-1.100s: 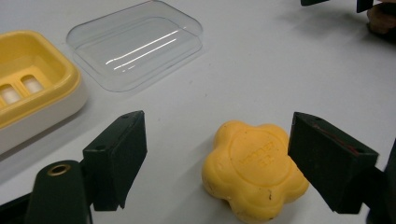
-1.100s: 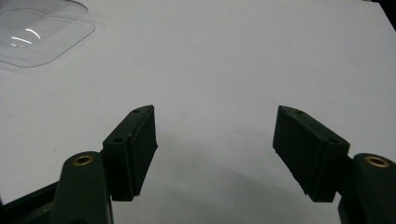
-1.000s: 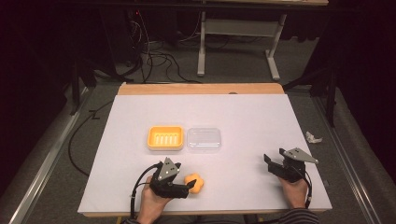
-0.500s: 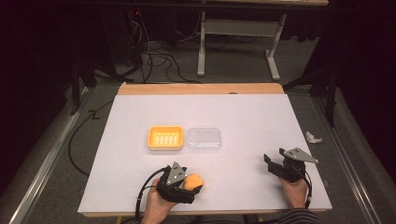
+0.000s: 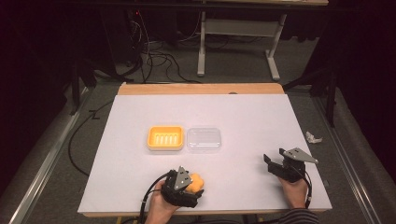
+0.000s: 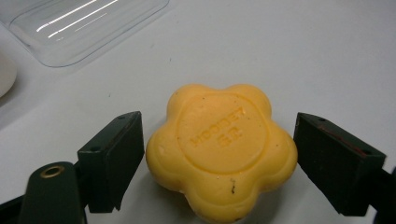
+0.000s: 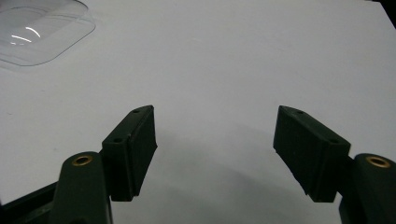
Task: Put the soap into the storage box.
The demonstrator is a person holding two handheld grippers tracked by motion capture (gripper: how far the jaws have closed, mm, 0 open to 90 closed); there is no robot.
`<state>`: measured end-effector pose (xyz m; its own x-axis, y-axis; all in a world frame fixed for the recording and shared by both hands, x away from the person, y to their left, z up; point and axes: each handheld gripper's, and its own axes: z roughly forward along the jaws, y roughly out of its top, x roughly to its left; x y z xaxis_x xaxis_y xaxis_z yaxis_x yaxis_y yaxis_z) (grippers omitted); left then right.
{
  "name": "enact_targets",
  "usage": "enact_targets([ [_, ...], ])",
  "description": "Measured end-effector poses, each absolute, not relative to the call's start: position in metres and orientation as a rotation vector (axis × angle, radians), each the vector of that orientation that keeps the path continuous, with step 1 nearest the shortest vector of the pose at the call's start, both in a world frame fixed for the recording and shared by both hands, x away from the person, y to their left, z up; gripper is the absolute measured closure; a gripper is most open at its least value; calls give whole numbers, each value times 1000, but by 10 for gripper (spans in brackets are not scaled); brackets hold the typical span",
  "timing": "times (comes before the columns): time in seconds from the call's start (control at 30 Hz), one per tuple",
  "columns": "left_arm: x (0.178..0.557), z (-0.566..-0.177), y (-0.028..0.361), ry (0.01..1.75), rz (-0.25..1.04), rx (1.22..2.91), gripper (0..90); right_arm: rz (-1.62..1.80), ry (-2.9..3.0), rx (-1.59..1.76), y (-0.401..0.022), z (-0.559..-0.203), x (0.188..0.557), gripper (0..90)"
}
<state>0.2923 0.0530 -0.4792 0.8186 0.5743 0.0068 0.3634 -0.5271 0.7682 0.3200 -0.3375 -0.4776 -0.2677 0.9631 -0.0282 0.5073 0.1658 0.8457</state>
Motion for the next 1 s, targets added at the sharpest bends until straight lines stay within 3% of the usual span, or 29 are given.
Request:
enact_targets([
  [0.47,291,-484,51,673,355,2199,247,994,1859,1394,-337,-478,320,303],
  [1.0,292,-475,50,660,361,2203,256,996,1860,1392,-337,-478,320,301],
])
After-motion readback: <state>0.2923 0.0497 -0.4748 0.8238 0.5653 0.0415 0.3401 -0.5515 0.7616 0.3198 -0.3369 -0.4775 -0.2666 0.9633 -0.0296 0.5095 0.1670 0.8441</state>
